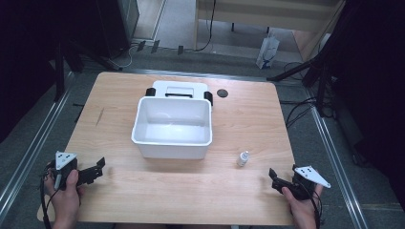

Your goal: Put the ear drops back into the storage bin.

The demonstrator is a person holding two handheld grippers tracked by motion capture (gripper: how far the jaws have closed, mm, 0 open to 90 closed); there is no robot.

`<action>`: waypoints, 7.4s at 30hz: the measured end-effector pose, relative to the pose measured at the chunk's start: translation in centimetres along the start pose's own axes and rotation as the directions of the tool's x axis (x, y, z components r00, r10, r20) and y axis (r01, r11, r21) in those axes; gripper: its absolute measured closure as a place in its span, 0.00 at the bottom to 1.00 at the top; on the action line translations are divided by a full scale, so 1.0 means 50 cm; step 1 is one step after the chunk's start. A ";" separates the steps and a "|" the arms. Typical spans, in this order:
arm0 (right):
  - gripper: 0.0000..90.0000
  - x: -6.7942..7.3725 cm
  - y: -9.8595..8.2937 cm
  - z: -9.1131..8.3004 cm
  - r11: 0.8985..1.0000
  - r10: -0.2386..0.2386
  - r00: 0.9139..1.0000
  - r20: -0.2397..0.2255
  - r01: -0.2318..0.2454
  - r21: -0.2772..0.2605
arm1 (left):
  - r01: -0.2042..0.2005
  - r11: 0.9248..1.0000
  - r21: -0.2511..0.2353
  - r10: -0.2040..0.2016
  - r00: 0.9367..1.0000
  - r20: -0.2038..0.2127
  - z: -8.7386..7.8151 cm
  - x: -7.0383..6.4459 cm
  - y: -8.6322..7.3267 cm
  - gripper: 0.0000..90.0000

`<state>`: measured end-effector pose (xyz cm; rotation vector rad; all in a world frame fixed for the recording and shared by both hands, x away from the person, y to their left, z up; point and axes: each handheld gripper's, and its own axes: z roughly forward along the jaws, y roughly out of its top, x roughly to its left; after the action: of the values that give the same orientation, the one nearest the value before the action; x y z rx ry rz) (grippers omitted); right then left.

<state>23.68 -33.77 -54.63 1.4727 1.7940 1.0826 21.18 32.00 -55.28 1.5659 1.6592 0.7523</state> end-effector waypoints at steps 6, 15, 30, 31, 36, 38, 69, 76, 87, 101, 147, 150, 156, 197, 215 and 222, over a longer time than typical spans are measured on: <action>0.07 0.002 0.000 0.001 1.000 -0.013 1.000 0.009 0.013 0.000 | 0.001 1.000 0.002 -0.001 1.000 0.003 0.000 0.001 0.000 0.00; 0.07 0.001 0.002 0.004 1.000 -0.002 1.000 0.003 0.002 0.019 | -0.005 1.000 -0.001 0.005 1.000 -0.002 0.001 -0.001 0.000 0.00; 0.11 0.016 0.036 -0.010 0.995 -0.058 0.998 0.012 0.057 0.079 | -0.013 1.000 0.001 0.013 1.000 -0.010 -0.001 -0.003 -0.001 0.00; 0.11 0.016 0.036 -0.010 0.995 -0.058 0.998 0.012 0.057 0.079 | -0.011 1.000 0.002 0.011 1.000 -0.008 -0.001 -0.003 -0.001 0.00; 0.12 0.019 0.049 -0.010 0.981 -0.127 0.992 0.012 0.124 0.152 | -0.005 1.000 0.001 0.005 1.000 -0.008 -0.001 -0.003 -0.001 0.00; 0.12 0.021 0.058 -0.010 0.970 -0.161 0.987 -0.001 0.158 0.186 | -0.006 1.000 0.003 0.006 1.000 -0.011 0.000 -0.003 -0.001 0.00; 0.15 0.146 0.218 0.061 0.616 -0.393 0.864 -0.315 0.502 0.607 | 0.010 1.000 0.009 -0.010 1.000 0.006 0.000 0.002 0.000 0.00; 0.15 0.168 0.252 0.074 0.612 -0.399 0.862 -0.313 0.505 0.609 | 0.010 1.000 0.012 -0.010 1.000 0.009 0.001 0.002 0.000 0.00; 0.32 0.216 0.279 0.096 0.594 -0.397 0.855 -0.334 0.516 0.618 | 0.008 1.000 0.024 -0.009 1.000 0.012 0.003 0.003 0.001 0.00; 0.64 0.244 0.293 0.140 0.540 -0.359 0.854 -0.377 0.519 0.662 | 0.012 1.000 0.026 -0.012 1.000 0.014 0.003 0.004 0.002 0.00; 0.80 0.326 0.472 0.124 0.584 -0.378 0.820 -0.431 0.572 0.576 | 0.012 1.000 0.026 -0.012 1.000 0.016 0.004 0.004 0.002 0.00; 0.80 0.337 0.488 0.123 0.585 -0.378 0.818 -0.432 0.574 0.573 | 0.012 1.000 0.026 -0.013 1.000 0.016 0.004 0.004 0.002 0.00; 0.80 0.361 0.514 0.123 0.579 -0.387 0.804 -0.452 0.593 0.559 | 0.011 1.000 0.029 -0.011 1.000 0.017 0.004 0.004 0.002 0.00; 0.80 0.504 0.547 0.180 0.497 -0.505 0.641 -0.577 0.763 0.412 | 0.017 0.999 0.029 -0.018 1.000 0.024 0.005 0.006 0.003 0.00; 0.80 0.487 0.481 0.220 0.375 -0.581 0.493 -0.648 0.869 0.324 | 0.021 0.999 0.029 -0.021 0.999 0.024 0.006 0.006 0.003 0.00; 0.80 0.489 0.454 0.234 0.337 -0.592 0.446 -0.671 0.894 0.296 | 0.022 0.999 0.028 -0.023 0.999 0.023 0.006 0.006 0.003 0.00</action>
<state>39.32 -5.85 -39.55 0.3439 2.9468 0.2660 21.50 32.32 -55.34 1.5667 1.6741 0.6997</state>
